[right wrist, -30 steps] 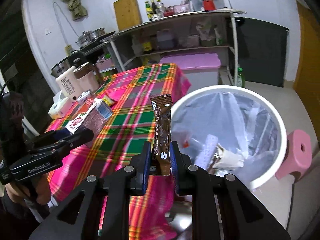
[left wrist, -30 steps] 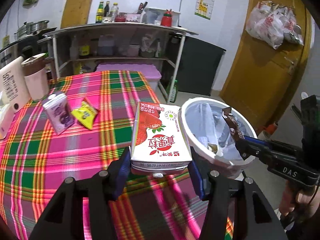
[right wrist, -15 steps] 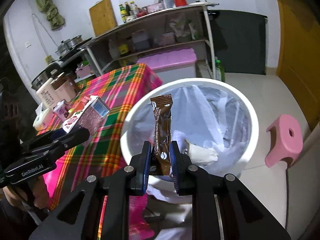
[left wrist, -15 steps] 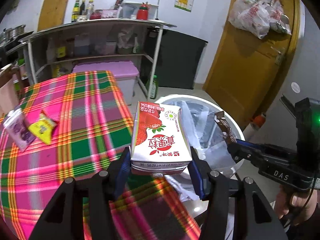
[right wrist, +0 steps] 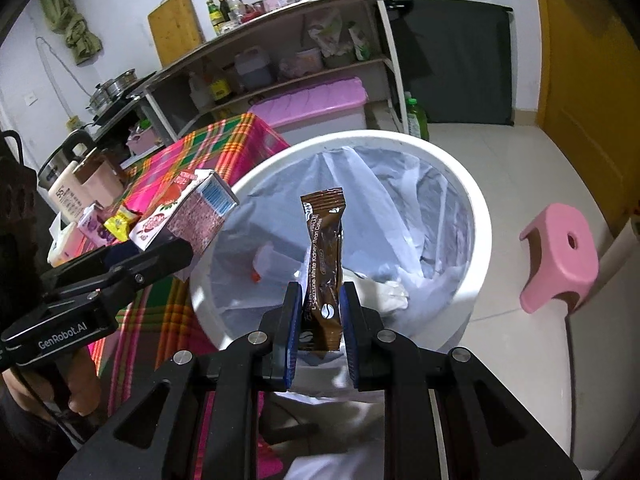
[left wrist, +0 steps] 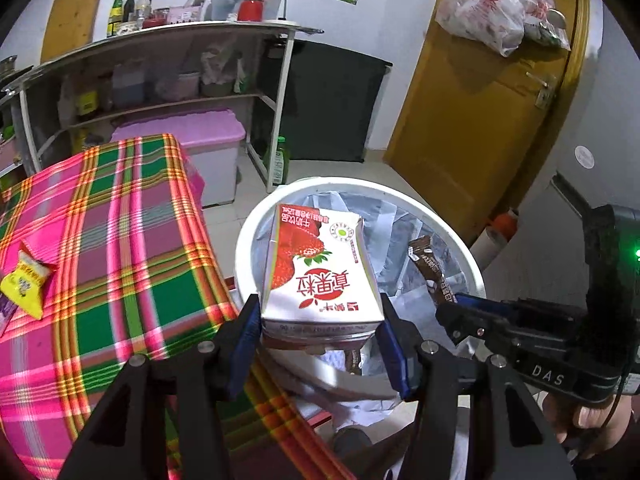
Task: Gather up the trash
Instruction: 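Carry the juice carton and coffee stick over the bin and open both tools, then move both empty tools back over the table, then grasp the purple milk carton with the left tool while the right tool grasps the yellow snack packet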
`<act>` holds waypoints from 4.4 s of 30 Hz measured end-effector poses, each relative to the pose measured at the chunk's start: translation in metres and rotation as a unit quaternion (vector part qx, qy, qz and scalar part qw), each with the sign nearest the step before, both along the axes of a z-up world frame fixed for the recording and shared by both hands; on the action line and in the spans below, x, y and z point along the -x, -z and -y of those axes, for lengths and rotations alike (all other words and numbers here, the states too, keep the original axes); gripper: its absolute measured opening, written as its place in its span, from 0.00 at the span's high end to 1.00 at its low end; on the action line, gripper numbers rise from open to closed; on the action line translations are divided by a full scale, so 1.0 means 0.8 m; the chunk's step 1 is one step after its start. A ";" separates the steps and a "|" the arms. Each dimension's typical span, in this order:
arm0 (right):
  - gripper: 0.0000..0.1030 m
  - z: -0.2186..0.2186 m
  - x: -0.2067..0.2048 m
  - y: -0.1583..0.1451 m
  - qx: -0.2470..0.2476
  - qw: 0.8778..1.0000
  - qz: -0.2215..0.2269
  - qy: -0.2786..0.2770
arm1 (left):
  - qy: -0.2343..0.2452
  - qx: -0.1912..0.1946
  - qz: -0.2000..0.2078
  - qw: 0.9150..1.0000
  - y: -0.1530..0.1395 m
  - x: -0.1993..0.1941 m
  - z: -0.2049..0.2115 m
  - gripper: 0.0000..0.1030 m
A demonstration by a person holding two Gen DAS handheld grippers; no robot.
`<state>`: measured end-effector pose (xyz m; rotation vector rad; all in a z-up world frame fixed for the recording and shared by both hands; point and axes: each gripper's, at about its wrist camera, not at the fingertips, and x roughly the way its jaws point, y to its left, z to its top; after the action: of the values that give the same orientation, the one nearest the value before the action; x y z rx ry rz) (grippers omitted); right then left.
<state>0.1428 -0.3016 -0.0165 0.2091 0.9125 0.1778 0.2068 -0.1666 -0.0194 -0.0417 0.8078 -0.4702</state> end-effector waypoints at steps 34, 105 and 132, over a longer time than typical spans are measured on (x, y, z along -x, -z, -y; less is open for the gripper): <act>0.58 -0.072 0.034 -0.044 -0.016 0.996 0.052 -0.066 | -0.072 0.014 0.033 0.997 -0.024 0.060 -0.090 0.44; 0.51 -0.278 -0.058 -0.008 -0.002 0.973 0.026 -0.229 | -0.160 -0.053 0.046 0.985 0.013 -0.037 -0.314 0.60; 0.51 -0.397 -0.114 -0.002 0.067 0.955 0.059 -0.284 | -0.259 -0.021 0.038 0.965 0.015 0.045 -0.362 0.60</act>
<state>0.2339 0.0161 -0.0149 -0.1967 0.8425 0.6534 0.1708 0.1226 -0.0316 -0.1895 0.6969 0.0403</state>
